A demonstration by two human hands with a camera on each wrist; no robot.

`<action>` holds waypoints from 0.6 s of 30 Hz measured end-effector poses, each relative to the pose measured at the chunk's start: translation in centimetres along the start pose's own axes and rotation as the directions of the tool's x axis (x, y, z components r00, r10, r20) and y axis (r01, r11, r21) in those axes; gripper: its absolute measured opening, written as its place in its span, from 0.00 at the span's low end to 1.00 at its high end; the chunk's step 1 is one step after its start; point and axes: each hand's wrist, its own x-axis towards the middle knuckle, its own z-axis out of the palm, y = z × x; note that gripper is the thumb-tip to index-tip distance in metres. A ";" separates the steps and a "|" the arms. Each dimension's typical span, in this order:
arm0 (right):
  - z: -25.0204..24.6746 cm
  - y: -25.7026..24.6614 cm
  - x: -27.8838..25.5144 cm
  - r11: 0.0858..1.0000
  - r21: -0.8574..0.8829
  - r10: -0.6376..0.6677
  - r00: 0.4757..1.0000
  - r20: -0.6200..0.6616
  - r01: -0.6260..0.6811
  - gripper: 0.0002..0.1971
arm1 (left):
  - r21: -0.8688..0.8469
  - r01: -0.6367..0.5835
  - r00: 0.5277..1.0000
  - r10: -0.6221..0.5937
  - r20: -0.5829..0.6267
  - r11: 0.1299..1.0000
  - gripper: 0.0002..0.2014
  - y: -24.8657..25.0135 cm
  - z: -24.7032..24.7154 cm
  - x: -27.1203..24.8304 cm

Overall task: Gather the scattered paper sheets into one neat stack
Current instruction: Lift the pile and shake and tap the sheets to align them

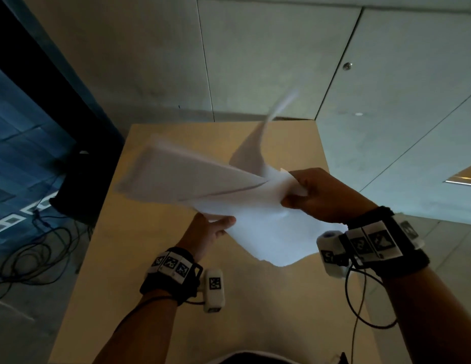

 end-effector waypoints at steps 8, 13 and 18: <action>-0.5 0.2 0.8 0.999 0.016 0.044 0.999 -0.001 -0.044 0.08 | -0.043 -0.008 0.999 0.005 -0.051 0.999 0.16 -0.5 0.5 0.0; -0.1 1.8 1.1 0.974 0.225 0.077 0.983 -0.169 -0.038 0.09 | 0.203 -0.177 0.943 0.225 -0.246 0.963 0.23 2.3 -0.3 0.4; 1.3 3.2 1.7 0.874 0.485 0.171 0.913 -0.370 0.033 0.10 | 0.401 -0.315 0.828 0.456 -0.328 0.860 0.12 5.8 0.0 0.5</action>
